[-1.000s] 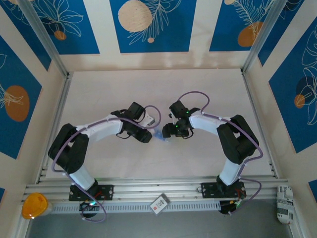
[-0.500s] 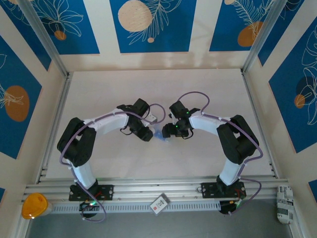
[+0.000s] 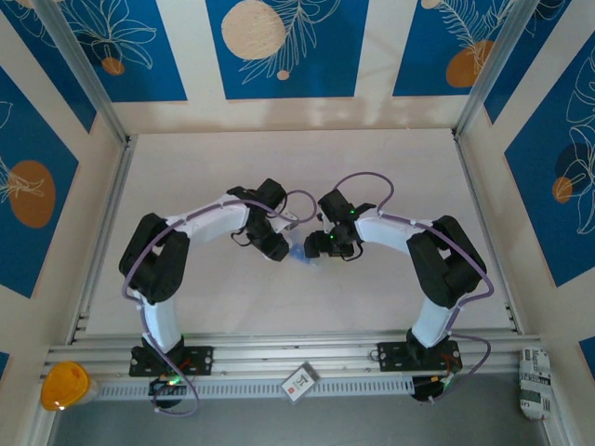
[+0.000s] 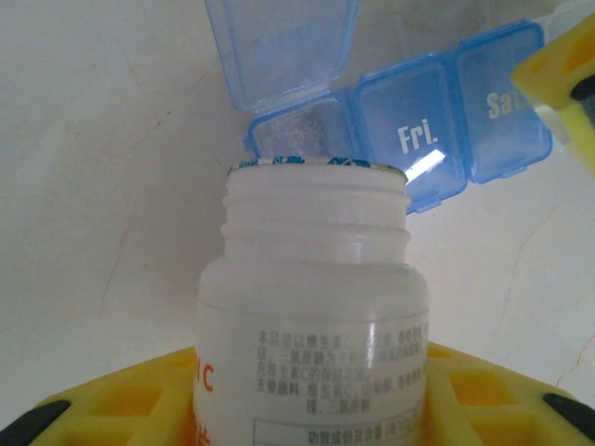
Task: Sort the pills into containers
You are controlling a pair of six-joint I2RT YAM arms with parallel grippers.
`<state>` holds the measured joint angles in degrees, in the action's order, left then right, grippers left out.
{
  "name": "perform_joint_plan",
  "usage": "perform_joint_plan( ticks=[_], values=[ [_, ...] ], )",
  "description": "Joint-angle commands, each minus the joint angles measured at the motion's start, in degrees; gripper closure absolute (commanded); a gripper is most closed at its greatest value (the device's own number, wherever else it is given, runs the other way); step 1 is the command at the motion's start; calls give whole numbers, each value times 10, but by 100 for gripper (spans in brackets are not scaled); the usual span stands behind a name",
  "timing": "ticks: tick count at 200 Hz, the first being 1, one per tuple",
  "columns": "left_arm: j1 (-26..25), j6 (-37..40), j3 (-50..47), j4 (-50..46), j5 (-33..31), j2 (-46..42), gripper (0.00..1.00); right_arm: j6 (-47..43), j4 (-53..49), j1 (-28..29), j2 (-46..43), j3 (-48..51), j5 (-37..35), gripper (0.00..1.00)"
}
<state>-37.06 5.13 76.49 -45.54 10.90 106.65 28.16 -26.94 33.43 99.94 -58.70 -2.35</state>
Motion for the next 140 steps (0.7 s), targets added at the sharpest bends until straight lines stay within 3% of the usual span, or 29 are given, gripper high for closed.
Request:
perform_joint_plan(
  ticks=[1, 140],
  values=[
    [-8, 15, 27, -40, -5, 13, 100, 10, -6, 8, 17, 23, -13, 27],
    [-10, 27, 103, -128, -28, 70, 100, 20, 6, 10, 14, 28, -9, 27]
  ],
)
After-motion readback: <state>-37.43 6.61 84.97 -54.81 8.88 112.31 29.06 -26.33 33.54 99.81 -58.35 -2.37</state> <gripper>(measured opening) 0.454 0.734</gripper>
